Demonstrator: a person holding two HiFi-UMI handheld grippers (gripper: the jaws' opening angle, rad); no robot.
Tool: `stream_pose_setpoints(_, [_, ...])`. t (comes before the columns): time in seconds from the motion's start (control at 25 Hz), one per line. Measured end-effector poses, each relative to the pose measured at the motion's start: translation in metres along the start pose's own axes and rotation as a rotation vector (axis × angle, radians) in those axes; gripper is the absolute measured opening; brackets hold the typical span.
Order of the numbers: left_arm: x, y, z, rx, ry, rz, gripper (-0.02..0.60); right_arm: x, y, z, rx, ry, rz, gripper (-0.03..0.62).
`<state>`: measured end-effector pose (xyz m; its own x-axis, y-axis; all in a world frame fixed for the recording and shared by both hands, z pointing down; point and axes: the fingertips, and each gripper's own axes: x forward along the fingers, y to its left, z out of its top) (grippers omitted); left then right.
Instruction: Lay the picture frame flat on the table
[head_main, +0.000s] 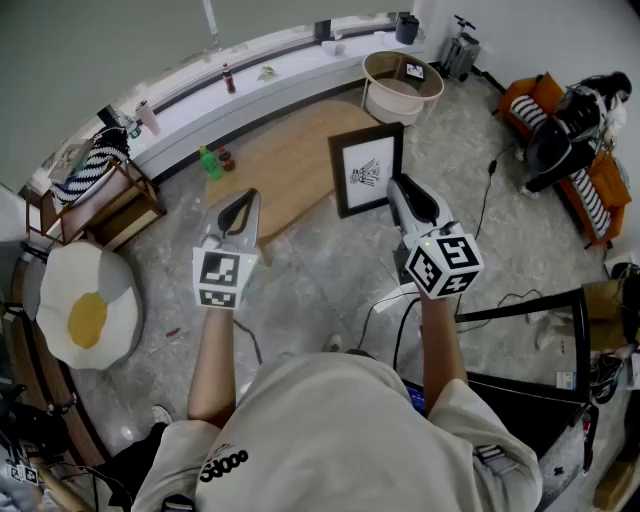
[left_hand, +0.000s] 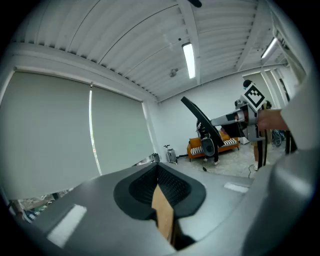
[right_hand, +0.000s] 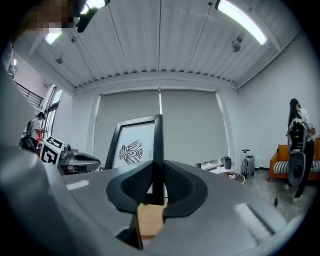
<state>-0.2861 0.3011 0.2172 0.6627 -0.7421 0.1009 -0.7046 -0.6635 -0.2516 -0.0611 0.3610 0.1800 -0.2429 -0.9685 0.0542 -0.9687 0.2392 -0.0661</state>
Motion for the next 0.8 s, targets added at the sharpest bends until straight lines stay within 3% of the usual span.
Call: stream_pose_setpoints(0.8, [0.039,-0.021,0.014,0.009,0.006,0.061,0.011,0.005,-0.061,0.013,0.020,-0.062,0.022,0.067])
